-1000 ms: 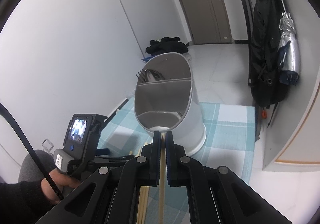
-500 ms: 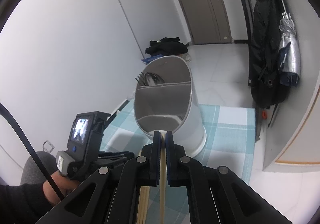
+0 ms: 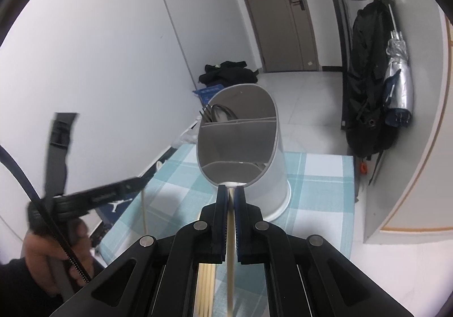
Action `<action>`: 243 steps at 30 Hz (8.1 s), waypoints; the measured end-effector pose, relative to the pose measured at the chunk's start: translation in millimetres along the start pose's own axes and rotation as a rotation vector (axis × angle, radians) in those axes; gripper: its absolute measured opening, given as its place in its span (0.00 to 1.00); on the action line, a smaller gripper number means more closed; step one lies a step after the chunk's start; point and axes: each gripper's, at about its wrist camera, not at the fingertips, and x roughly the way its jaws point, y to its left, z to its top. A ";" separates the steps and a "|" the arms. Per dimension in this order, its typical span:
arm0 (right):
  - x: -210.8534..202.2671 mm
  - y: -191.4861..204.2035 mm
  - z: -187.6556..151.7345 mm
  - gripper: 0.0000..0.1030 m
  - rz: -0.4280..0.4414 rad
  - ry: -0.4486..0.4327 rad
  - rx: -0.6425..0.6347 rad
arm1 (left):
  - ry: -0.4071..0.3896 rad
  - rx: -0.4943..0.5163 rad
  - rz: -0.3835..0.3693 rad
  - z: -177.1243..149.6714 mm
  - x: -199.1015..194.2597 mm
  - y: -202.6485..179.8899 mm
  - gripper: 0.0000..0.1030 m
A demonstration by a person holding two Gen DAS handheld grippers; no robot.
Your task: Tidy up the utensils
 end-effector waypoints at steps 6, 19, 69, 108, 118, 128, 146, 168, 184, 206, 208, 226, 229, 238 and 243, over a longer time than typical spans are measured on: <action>-10.3 8.2 -8.2 0.04 -0.055 -0.043 0.026 | -0.033 0.073 -0.031 -1.0 -20.9 -2.1 0.03; -29.7 26.2 -12.8 0.04 -0.098 -0.099 -0.016 | -0.041 0.151 -0.082 -5.4 -35.7 -9.9 0.03; -54.3 17.3 166.2 0.03 -0.039 -0.278 -0.066 | -0.222 0.110 -0.321 158.5 -61.7 -74.6 0.03; 79.8 9.7 149.6 0.04 -0.041 -0.014 -0.355 | -0.060 0.078 -0.382 121.6 22.1 -51.6 0.03; 81.9 -1.5 131.7 0.17 -0.036 0.031 -0.264 | 0.042 0.065 -0.366 114.2 30.8 -41.2 0.10; 30.3 -4.2 109.1 0.43 -0.068 -0.031 -0.164 | -0.011 0.029 -0.210 94.3 5.1 -16.8 0.52; -41.6 37.4 53.9 0.82 -0.065 -0.171 -0.070 | -0.231 0.052 -0.075 54.3 -68.2 -15.4 0.92; -32.2 42.6 -11.9 0.93 -0.155 -0.097 -0.053 | -0.236 0.027 0.026 -7.2 -55.5 8.7 0.99; 54.6 17.9 -59.3 0.91 -0.235 0.241 -0.069 | -0.002 -0.019 0.036 -28.7 9.9 43.2 0.99; 106.9 43.2 -85.1 0.36 -0.220 0.438 -0.201 | 0.159 -0.158 0.043 -21.4 33.1 72.9 0.99; 109.4 47.2 -85.6 0.33 -0.226 0.442 -0.215 | 0.151 -0.150 0.052 -21.0 32.4 72.9 0.99; 73.0 39.1 -108.7 0.04 -0.119 0.633 -0.147 | 0.133 -0.173 0.043 -16.9 26.5 73.6 0.99; 68.0 37.0 -109.9 0.08 -0.092 0.664 -0.133 | 0.139 -0.174 0.040 -17.3 27.8 72.6 0.99; 107.1 33.5 -71.1 0.35 -0.122 0.567 -0.185 | 0.162 -0.152 0.074 -20.5 32.1 73.5 0.99; 131.5 34.6 -63.1 0.24 -0.070 0.556 -0.198 | 0.173 -0.139 0.101 -24.0 35.4 75.0 0.99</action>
